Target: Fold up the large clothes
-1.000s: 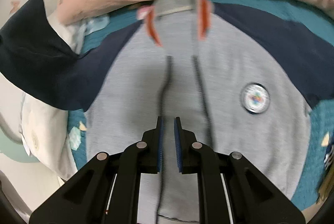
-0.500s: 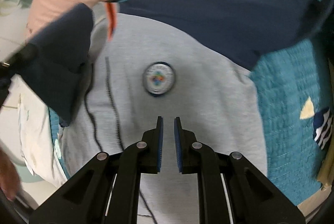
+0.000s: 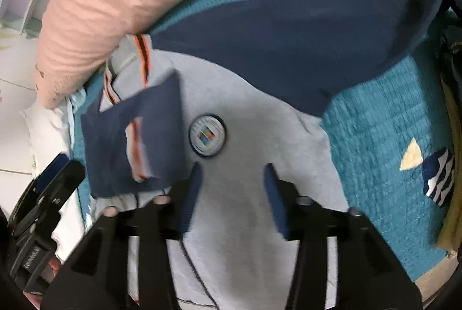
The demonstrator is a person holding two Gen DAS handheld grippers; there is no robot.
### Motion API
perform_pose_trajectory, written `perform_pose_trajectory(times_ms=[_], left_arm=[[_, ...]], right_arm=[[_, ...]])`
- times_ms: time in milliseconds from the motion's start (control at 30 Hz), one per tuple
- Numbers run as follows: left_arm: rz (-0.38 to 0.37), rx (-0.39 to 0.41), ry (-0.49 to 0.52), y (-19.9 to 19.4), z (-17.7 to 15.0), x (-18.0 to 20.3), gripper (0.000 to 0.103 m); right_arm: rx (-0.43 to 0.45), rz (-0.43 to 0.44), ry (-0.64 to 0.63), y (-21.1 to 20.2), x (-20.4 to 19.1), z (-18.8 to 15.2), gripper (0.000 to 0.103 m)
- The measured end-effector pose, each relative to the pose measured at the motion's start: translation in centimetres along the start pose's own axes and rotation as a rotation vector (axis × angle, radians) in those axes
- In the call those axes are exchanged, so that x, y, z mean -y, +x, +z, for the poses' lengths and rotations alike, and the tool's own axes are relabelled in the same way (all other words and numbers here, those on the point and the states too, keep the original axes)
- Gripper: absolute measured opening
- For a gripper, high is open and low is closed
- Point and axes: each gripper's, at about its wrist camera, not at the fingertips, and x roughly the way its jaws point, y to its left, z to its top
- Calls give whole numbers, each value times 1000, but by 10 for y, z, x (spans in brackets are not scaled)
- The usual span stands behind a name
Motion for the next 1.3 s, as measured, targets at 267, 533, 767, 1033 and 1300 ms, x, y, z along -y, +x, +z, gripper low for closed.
perform_pose_trajectory(times_ms=[267,533,767,1033,1300], left_arm=[[125,-45,-165,-3,-18,-106,73],[151,-228,-348,46,-71,-188,28],[133,-227,-396,59,-93,-208,10],[123,-220,-416,59,-96,-213,10],[122,-213,-422,65,-91,-211,9]], right_arm=[[16,-14,-86,24,-50,2,55],[21,-123,-314,64,-122,-20,55],[16,-356,-463,122,-148,-31,54],[30,-159,-226,83,-97,0,16],[67,-105,-14,48,-15,35,21]])
